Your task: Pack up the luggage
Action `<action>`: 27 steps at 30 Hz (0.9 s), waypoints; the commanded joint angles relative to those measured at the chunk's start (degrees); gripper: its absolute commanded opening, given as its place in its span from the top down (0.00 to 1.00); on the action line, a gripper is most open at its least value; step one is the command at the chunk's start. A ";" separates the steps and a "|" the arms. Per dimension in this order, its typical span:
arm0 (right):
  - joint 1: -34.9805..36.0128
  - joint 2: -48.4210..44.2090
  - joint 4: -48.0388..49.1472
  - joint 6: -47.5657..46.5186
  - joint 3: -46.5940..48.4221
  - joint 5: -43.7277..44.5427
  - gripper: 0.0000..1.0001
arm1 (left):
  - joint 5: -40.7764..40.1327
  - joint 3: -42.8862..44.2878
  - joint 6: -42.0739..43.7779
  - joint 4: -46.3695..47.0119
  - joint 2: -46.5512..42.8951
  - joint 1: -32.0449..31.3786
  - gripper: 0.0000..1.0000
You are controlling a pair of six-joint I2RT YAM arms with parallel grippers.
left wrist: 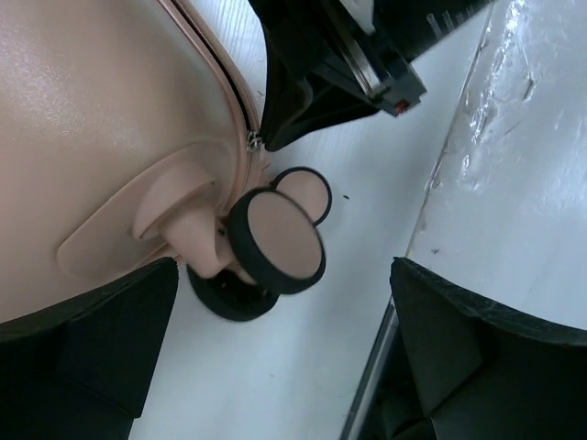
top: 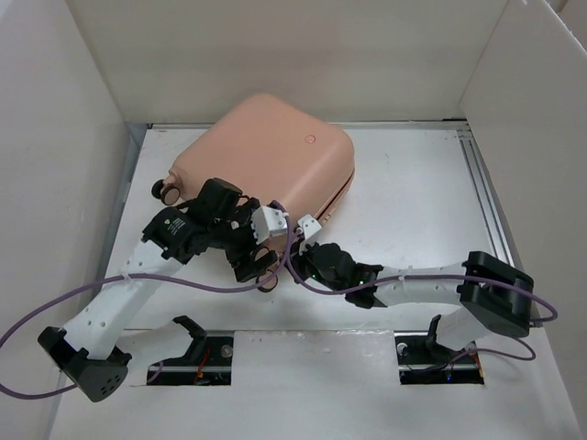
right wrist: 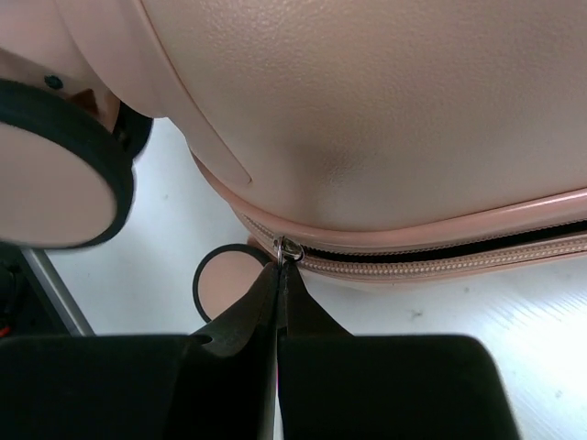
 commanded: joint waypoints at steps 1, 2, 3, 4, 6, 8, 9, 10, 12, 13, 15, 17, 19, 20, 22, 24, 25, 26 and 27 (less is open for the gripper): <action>0.67 1.69 8.57 2.68 4.41 4.07 1.00 | -1.89 -2.46 -10.31 5.05 -1.13 -0.08 0.00; 0.67 2.47 8.57 4.42 4.41 4.94 1.00 | -2.95 -3.16 -10.32 5.07 -1.14 -0.08 0.00; 0.67 2.48 8.57 4.96 4.41 6.08 1.00 | -8.00 -3.95 -13.11 6.03 -1.14 -0.08 0.00; 0.67 2.48 8.57 4.97 4.41 6.70 1.00 | -11.01 -3.96 -14.09 7.34 -1.14 -0.08 0.00; 0.67 3.01 9.79 5.76 4.41 7.23 1.00 | -15.67 -6.32 -14.10 7.36 -0.62 -0.08 0.00; 0.67 3.53 9.80 5.23 5.03 7.23 1.00 | -17.36 -7.57 -14.10 8.58 0.09 -0.08 0.00; 1.19 4.05 10.32 4.62 5.03 7.23 1.00 | -17.89 -8.70 -14.10 9.11 0.09 -0.08 0.00; 1.19 4.06 10.33 4.62 5.73 6.71 1.00 | -18.85 -9.40 -14.89 9.98 0.09 -0.08 0.00; 1.19 4.58 10.33 4.62 5.73 6.71 1.00 | -18.08 -10.81 -14.37 11.83 0.09 -0.08 0.00; 1.19 4.59 10.33 4.62 5.73 6.71 1.00 | -16.42 -11.34 -14.37 12.36 0.09 -0.08 0.00; 1.19 4.59 10.33 4.62 5.12 6.71 1.00 | -15.00 -12.05 -14.37 14.29 0.09 -0.08 0.05; 1.19 4.59 10.33 4.62 4.50 6.71 1.00 | -13.51 -12.05 -13.84 15.08 0.71 -0.08 0.52; 1.19 3.89 10.33 5.23 2.58 8.10 1.00 | -12.98 -12.05 -12.97 15.09 1.23 -0.08 1.00; 1.19 3.19 8.85 5.93 1.96 8.63 1.00 | -12.98 -12.05 -12.96 15.09 1.75 -0.08 1.00; -1.07 1.17 4.90 5.94 0.29 9.42 1.00 | -14.02 -12.58 -10.95 14.31 1.76 -0.08 1.00; -2.66 -3.39 -1.61 7.34 -1.55 12.84 1.00 | -16.39 -13.71 -8.59 14.30 -0.08 1.32 1.00; -4.67 -5.15 -2.93 7.34 -3.65 13.73 1.00 | -16.40 -13.72 -7.61 13.69 -0.78 2.03 1.00; -6.17 -8.91 -5.64 7.34 -4.54 14.35 1.00 | -17.01 -13.72 -6.47 12.99 -1.57 2.64 1.00; -7.75 -10.77 -6.71 6.82 -5.33 14.35 1.00 | -17.02 -13.72 -5.41 12.46 -2.88 2.65 1.00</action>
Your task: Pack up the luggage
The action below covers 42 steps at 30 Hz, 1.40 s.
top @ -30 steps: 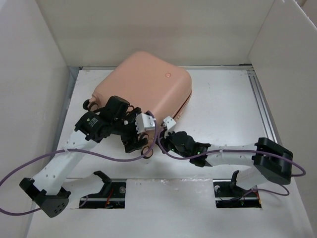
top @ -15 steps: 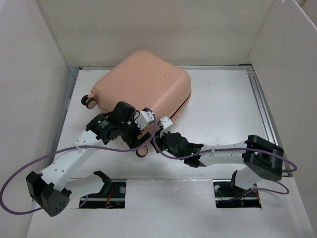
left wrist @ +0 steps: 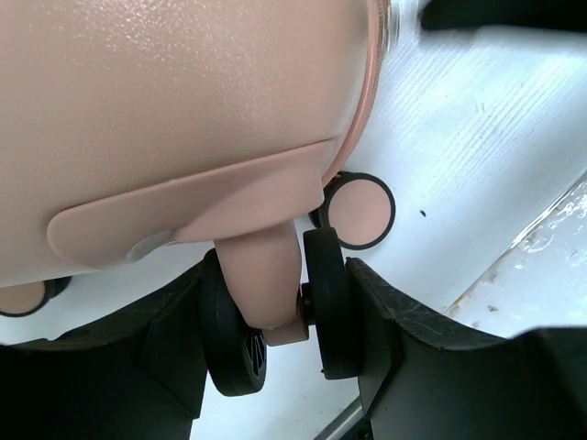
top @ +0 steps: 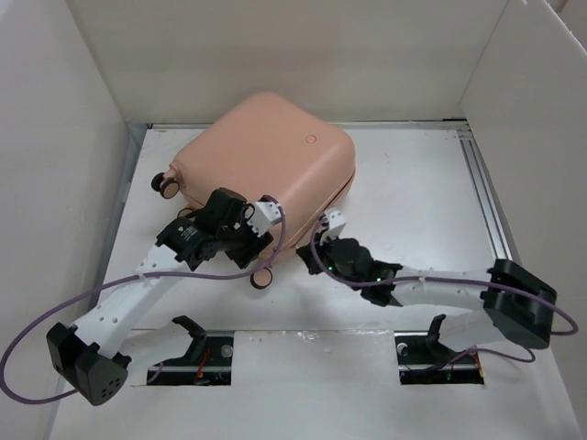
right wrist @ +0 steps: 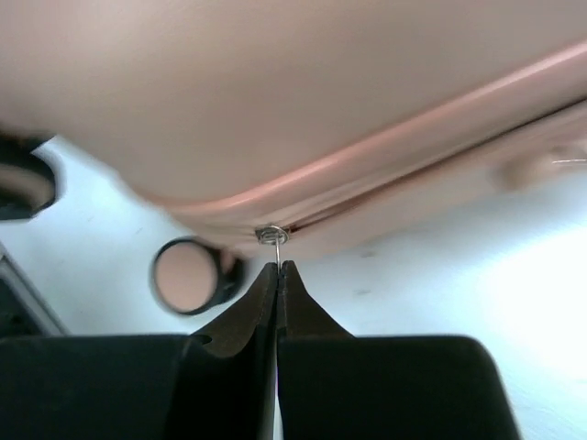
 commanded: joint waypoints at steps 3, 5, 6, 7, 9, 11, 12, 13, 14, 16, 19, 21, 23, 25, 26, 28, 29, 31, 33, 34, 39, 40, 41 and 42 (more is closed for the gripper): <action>-13.34 -13.01 -6.35 -5.25 -4.35 7.82 1.00 | -2.71 -1.74 12.05 -1.47 -5.06 1.12 1.00; -20.17 -13.65 -7.06 -8.78 -3.74 5.71 1.00 | -2.71 -2.27 13.37 -2.78 -5.77 1.12 1.00; -22.74 -13.65 -7.58 -12.36 -3.73 4.39 1.00 | -2.71 -2.27 13.89 -2.79 -5.78 1.12 1.00; -25.29 -13.65 -7.58 -13.79 -2.77 3.07 1.00 | -2.71 -2.79 13.90 -3.31 -6.30 1.12 1.00; -34.13 -12.33 -7.58 -16.25 -0.67 -1.93 1.00 | -2.71 -3.32 14.78 -3.93 -6.31 1.12 1.00; -40.23 -8.74 -6.80 -19.51 1.27 -7.55 1.00 | -3.94 -3.94 15.66 -3.93 -7.79 1.12 1.00; -45.74 -7.24 -6.01 -20.30 3.54 -9.92 1.00 | -4.55 -3.94 16.53 -3.93 -7.80 1.12 1.00; -48.06 -3.75 -4.96 -21.70 5.04 -12.47 1.00 | -5.26 -4.64 17.06 -3.24 -8.76 1.12 1.00; -49.56 -2.15 -4.95 -21.71 6.97 -14.32 1.00 | -5.96 -4.64 17.06 -2.71 -9.46 1.12 1.00; -50.36 -0.03 -5.90 -23.90 11.97 -20.39 1.00 | -5.01 -4.12 17.68 -2.70 -9.47 1.12 1.00; -44.68 -1.33 -5.91 -29.18 11.66 -26.02 0.94 | -1.05 -1.75 16.98 -2.70 -8.94 1.12 1.00; -41.77 -4.67 -3.91 -29.98 8.85 -30.49 0.65 | 0.00 -1.05 16.10 -2.70 -8.25 1.12 1.00; -35.91 -6.95 -1.70 -31.20 3.77 -35.78 0.42 | 0.89 -0.51 14.78 -2.18 -7.71 1.12 1.00; -30.53 -9.33 -0.99 -32.35 1.47 -34.22 0.31 | 0.89 -0.51 14.26 -2.18 -6.66 1.12 1.00; -25.37 -9.34 -0.99 -31.39 0.85 -33.25 0.31 | 0.89 0.01 14.25 -2.18 -6.66 1.12 1.00; -21.29 -8.64 -0.99 -28.23 0.22 -31.40 0.30 | 0.89 0.01 13.73 -2.18 -6.13 1.12 1.00; -19.36 -8.03 -0.99 -26.30 0.22 -28.09 0.30 | 0.89 0.54 13.72 -2.18 -6.13 1.12 1.00; -13.12 -6.01 1.10 -22.18 0.22 -23.68 0.30 | 0.89 1.06 13.72 -2.18 -5.60 1.12 1.00; -8.12 -2.68 3.65 -20.32 0.22 -17.08 0.28 | 0.89 2.47 13.72 -2.70 -5.07 1.12 1.00; -7.31 -1.18 4.19 -19.79 0.22 -16.02 0.28 | 0.89 2.47 13.20 -2.70 -5.07 1.12 1.00; -6.77 6.82 4.19 -18.12 5.41 -15.48 0.28 | 0.89 3.00 12.58 -2.70 -4.55 1.12 1.00; -6.77 7.35 4.19 -17.59 5.41 -14.27 0.28 | 0.89 3.00 12.58 -2.70 -4.55 1.12 1.00; -6.77 7.36 4.19 -15.93 5.41 -12.95 0.28 | 0.89 3.00 12.58 -2.70 -4.55 1.12 1.00; -6.77 7.36 4.19 -15.22 5.41 -11.19 0.28 | 0.89 3.00 12.58 -2.70 -4.55 1.12 1.00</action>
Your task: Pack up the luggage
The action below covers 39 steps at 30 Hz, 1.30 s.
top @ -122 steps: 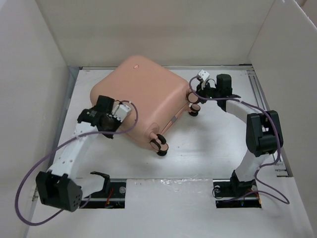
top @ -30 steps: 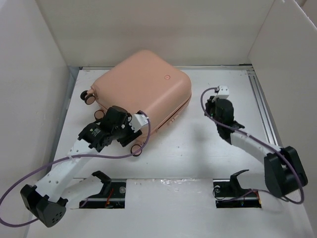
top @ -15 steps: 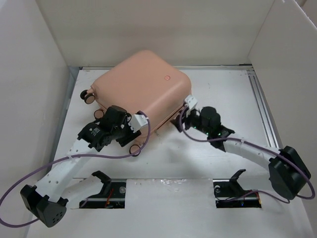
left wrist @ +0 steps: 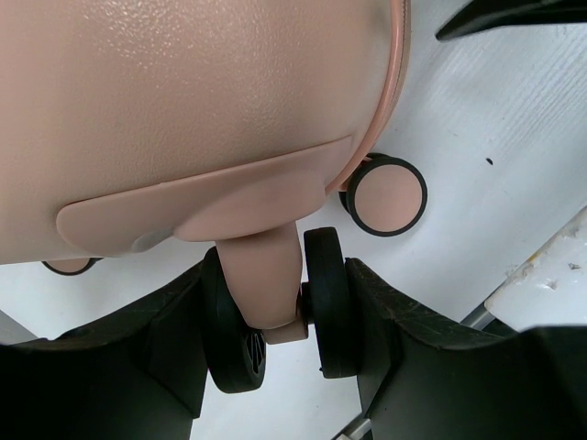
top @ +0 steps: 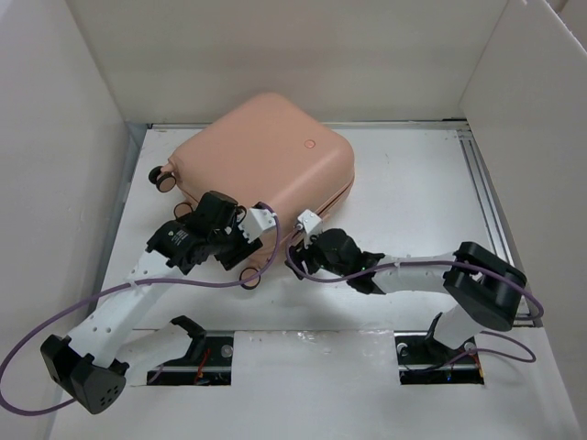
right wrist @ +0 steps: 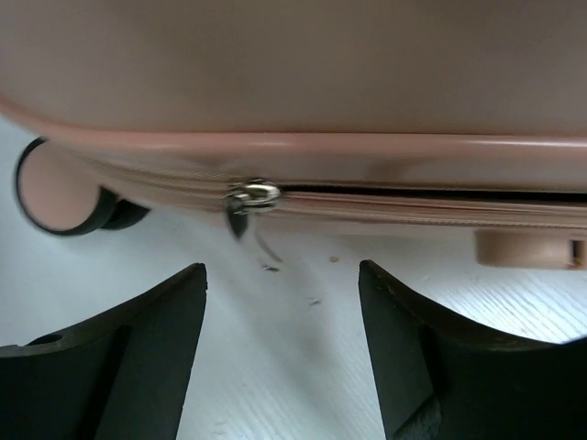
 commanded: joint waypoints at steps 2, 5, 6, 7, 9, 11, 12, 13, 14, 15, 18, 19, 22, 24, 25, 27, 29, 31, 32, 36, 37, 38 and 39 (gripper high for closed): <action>0.44 -0.75 6.27 3.81 0.54 9.95 0.28 | 4.58 3.40 2.22 1.56 -1.14 -0.61 1.00; 0.44 -1.98 8.74 3.55 0.52 11.37 0.30 | 4.58 2.78 1.69 2.08 -1.14 -0.61 1.00; 0.44 -1.98 10.31 3.54 0.52 11.37 0.30 | 4.58 2.26 1.69 2.09 -1.14 -0.61 1.00; 0.44 -1.98 11.45 2.58 0.52 9.37 0.30 | 4.58 2.25 1.69 2.09 -1.14 -0.61 1.00; 0.44 -0.40 12.26 2.57 1.57 7.24 0.30 | 4.58 1.73 1.69 2.61 -1.14 -0.61 1.00; 0.44 1.53 12.26 2.57 2.19 6.62 0.32 | 4.58 1.73 1.69 2.61 -1.14 -0.61 1.00; 0.44 1.54 12.95 3.18 2.19 6.62 0.35 | 3.97 1.73 1.69 2.61 -1.14 -0.61 1.00; 0.44 2.32 15.13 3.71 2.19 6.62 0.39 | 3.97 1.73 1.69 3.14 -1.14 -0.61 1.00; 0.44 2.33 16.81 3.72 1.50 6.62 0.45 | 3.97 1.73 2.22 3.14 -1.14 -0.61 1.00; 0.44 2.33 18.31 3.72 1.49 6.62 0.63 | 3.97 1.73 2.22 3.14 -1.14 -0.61 1.00; 1.05 2.33 23.76 4.24 -0.18 5.83 0.89 | 3.97 1.73 2.22 3.14 -1.14 -0.61 1.00; 1.06 1.54 24.47 3.64 -0.70 5.83 0.95 | 3.97 1.73 2.22 3.14 -1.14 -0.61 1.00; 1.59 0.40 25.52 3.63 -1.41 6.61 1.00 | 3.97 1.73 2.22 3.14 -1.66 -0.61 1.00; 1.59 -0.13 26.66 5.72 -4.39 8.81 1.00 | 3.97 1.20 2.22 3.14 -1.67 -0.61 1.00; 1.59 -0.92 26.67 6.87 -5.35 11.43 1.00 | 3.97 1.20 2.22 3.14 -1.67 -0.61 1.00; 1.59 -2.67 24.41 9.50 -7.47 13.55 1.00 | 3.97 1.20 2.22 3.14 -1.67 -0.61 1.00; 1.59 -3.91 21.15 10.05 -7.47 15.14 1.00 | 3.97 1.20 2.22 3.14 -2.28 -0.61 1.00; 1.59 -5.22 19.38 10.57 -7.47 15.67 1.00 | 3.97 1.20 2.22 3.14 -2.81 -0.61 1.00; 1.59 -5.23 19.38 10.57 -8.17 15.67 1.00 | 3.45 1.20 2.22 3.14 -2.81 -0.61 1.00; 0.19 -7.43 18.85 9.87 -8.79 15.67 1.00 | 3.44 1.20 2.22 2.62 -2.81 -0.61 1.00; -1.56 -8.30 18.07 9.87 -8.79 15.67 1.00 | 3.44 1.20 2.22 2.61 -2.81 -0.61 1.00; -2.79 -8.92 15.79 9.87 -8.79 14.98 1.00 | 3.44 1.20 2.83 2.01 -3.33 -0.61 1.00; -4.37 -8.92 14.21 9.87 -8.27 13.32 1.00 | 3.44 0.68 3.36 2.00 -3.34 -0.61 1.00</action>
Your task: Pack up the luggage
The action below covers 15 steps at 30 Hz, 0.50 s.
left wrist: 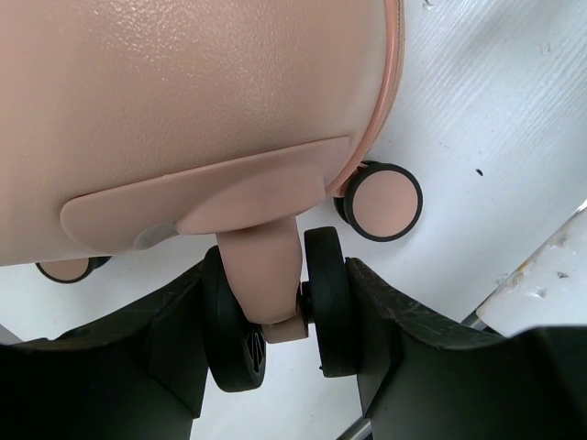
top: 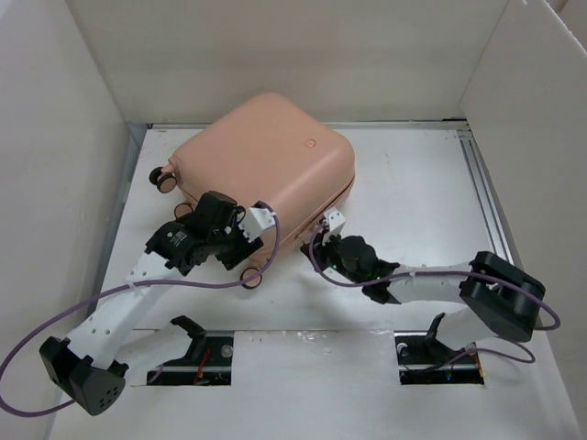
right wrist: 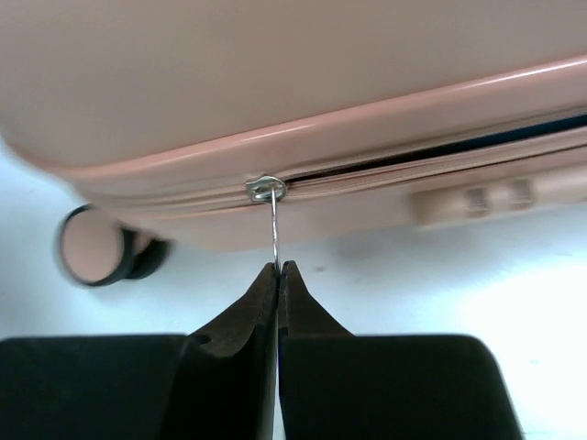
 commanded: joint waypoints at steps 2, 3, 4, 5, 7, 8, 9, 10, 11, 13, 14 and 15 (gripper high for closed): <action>-10.10 -3.37 -1.52 0.56 1.47 2.28 1.00 | 1.14 0.24 4.28 0.62 -2.84 -0.59 1.00; -11.95 -3.37 -1.54 0.56 1.47 1.23 1.00 | 0.62 -0.38 4.80 0.62 -3.36 -0.59 1.00; -14.05 -2.76 -1.54 0.56 1.47 -0.69 1.00 | -0.08 -0.38 4.81 0.62 -3.88 -0.59 1.00; -18.08 -2.76 -2.24 0.04 1.47 -1.50 1.00 | -0.09 -0.99 5.33 0.62 -3.89 -0.59 1.00; -21.97 -2.76 -3.73 -0.67 1.47 -2.82 1.00 | -0.61 -1.61 5.34 0.62 -4.42 -0.59 1.00; -25.55 -2.76 -4.52 -1.19 2.07 -3.52 1.00 | -0.62 -1.61 5.34 0.10 -5.03 -0.59 1.00; -27.33 -2.76 -5.92 -2.24 2.08 -4.05 1.00 | -0.62 -1.61 5.95 0.09 -5.03 -0.59 1.00; -29.09 -2.76 -6.72 -2.25 2.95 -4.05 1.00 | -1.23 -2.14 5.95 -0.43 -5.55 -0.59 1.00; -33.11 -2.76 -7.34 -3.21 3.48 -5.62 1.00 | -1.23 -2.14 6.65 -0.44 -5.56 -0.59 1.00; -37.52 -0.93 -7.95 -4.70 5.85 -7.82 1.00 | -1.23 -2.67 7.35 -1.05 -6.78 -0.59 1.00; -39.72 0.22 -7.96 -5.24 7.17 -10.27 1.00 | -1.23 -3.19 7.97 -1.05 -6.79 -0.59 1.00; -43.13 1.45 -7.96 -6.03 10.48 -11.34 1.00 | -1.23 -3.20 7.97 -1.57 -7.31 -0.59 1.00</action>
